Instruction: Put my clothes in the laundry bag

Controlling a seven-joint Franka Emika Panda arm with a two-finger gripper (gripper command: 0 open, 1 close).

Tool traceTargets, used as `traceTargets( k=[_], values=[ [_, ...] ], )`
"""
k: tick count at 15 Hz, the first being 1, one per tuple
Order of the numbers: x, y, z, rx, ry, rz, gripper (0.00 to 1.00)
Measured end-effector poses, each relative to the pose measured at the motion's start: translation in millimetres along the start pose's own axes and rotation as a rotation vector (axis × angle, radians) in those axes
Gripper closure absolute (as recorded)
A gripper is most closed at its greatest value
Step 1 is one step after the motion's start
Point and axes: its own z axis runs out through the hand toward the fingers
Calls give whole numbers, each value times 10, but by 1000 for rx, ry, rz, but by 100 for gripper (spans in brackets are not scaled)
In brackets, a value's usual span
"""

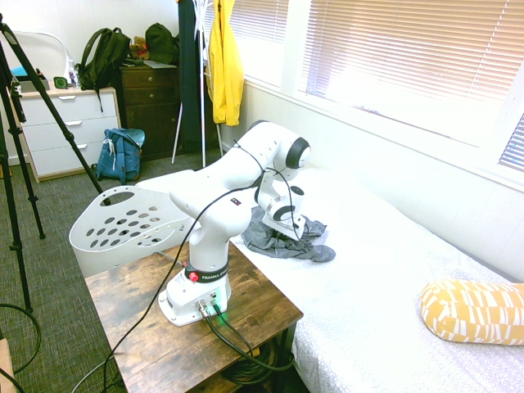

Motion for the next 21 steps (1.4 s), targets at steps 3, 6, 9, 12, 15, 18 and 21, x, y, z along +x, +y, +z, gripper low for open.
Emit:
traceTargets(
  k=[3, 6, 9, 12, 15, 18, 21],
  values=[
    [20, -58, -76, 4, 5, -5, 100],
    [135, -287, -504, 31, 52, -7, 100],
    [177, -649, -1340, 48, 114, -9, 100],
    [-141, -1112, -2095, 31, 113, 11, 100],
    [-748, -1682, -2854, -22, 116, -20, 100],
    [-1579, -2189, -3741, -42, 122, -75, 100],
    [-2721, -2498, -4745, -38, 134, -147, 100]
  ],
)
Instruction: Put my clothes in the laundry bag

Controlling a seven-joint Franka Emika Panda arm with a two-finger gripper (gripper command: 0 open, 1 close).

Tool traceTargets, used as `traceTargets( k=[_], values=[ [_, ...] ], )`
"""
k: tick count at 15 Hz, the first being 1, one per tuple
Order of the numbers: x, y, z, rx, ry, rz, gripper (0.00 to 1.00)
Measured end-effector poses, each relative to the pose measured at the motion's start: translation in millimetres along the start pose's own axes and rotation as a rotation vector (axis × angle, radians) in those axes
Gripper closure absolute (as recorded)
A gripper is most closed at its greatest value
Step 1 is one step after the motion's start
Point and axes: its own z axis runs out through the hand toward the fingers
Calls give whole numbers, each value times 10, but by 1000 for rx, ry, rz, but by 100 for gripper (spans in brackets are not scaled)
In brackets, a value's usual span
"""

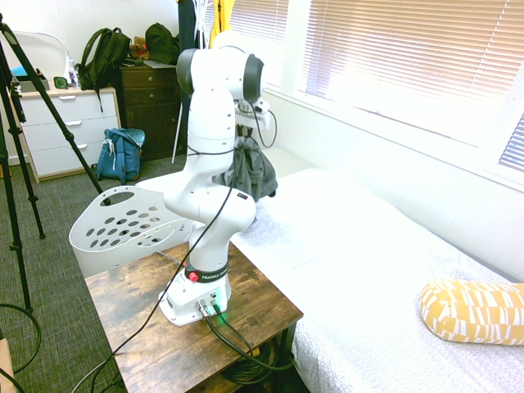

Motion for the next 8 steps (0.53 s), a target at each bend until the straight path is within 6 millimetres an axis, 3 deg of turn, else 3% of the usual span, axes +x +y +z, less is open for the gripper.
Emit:
traceTargets(
  k=[3, 5, 6, 7, 8],
  values=[
    [-1308, -96, -1179, -9, 1, -79, 100],
    [-2478, 54, -1724, -32, 38, -129, 100],
    [-3044, 134, -1780, -45, 54, -159, 100],
    [-3521, 179, -1680, -62, 68, -188, 100],
    [-3829, 204, -1485, -82, 71, -208, 100]
  ],
)
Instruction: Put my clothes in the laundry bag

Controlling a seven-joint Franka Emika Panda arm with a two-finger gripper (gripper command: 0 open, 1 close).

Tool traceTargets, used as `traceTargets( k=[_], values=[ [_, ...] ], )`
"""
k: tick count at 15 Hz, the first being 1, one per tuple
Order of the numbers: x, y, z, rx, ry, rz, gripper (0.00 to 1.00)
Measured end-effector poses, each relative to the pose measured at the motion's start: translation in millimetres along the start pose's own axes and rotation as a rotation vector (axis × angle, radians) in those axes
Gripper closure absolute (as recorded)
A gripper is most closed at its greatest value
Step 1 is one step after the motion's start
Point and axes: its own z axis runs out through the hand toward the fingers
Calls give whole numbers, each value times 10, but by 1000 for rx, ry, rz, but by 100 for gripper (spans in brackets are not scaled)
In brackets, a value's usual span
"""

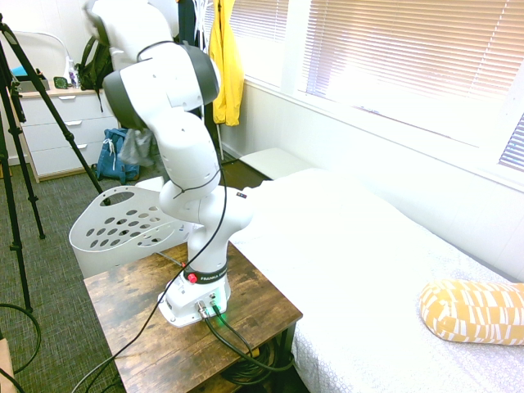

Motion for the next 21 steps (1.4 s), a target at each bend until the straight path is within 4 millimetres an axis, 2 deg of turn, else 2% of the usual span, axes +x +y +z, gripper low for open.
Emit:
traceTargets(
  k=[1, 3, 4, 6, 7, 9, 12, 16, 17, 19, 21],
  values=[
    [-102, -59, 257, -18, -18, -9, 100],
    [-23, -173, 849, -51, -84, 1, 100],
    [-4, -209, 1116, -69, -122, -3, 0],
    [-172, -248, 1557, -114, -176, -40, 0],
    [-306, -263, 1698, -124, -190, -60, 0],
    [-437, -281, 1832, -136, -202, -78, 0],
    [-244, -295, 1866, -136, -214, -48, 0],
    [188, -271, 1846, -115, -234, -7, 0],
    [363, -226, 1842, -111, -223, 13, 0],
    [885, 4, 1872, -115, -179, 67, 0],
    [1566, 439, 1967, -140, -140, 139, 0]
  ],
)
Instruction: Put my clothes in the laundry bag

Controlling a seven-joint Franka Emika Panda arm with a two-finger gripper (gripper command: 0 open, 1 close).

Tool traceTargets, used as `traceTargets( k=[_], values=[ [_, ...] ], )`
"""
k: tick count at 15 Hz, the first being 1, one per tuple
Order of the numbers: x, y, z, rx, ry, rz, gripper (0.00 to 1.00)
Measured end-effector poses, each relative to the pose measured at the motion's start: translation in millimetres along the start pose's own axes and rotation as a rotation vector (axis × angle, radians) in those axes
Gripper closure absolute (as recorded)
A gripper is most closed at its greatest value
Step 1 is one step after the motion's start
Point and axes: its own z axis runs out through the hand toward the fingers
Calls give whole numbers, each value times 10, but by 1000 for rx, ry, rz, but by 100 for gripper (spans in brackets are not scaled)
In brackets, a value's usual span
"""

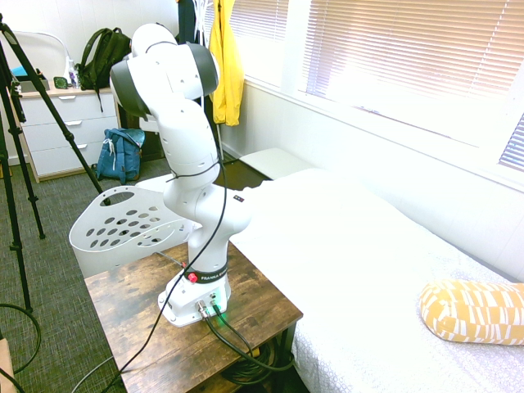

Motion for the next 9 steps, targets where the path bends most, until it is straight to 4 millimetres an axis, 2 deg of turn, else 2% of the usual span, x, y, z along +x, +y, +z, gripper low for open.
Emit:
traceTargets(
  k=[2, 4, 5, 7, 9],
  values=[
    [820, 504, 137, -21, 10, 85, 0],
    [1678, 1254, 313, -29, -6, 187, 0],
    [2014, 1673, 386, -34, -13, 233, 0],
    [2496, 2542, 512, -44, -15, 322, 0],
    [2772, 3391, 606, -44, -22, 401, 0]
  ],
)
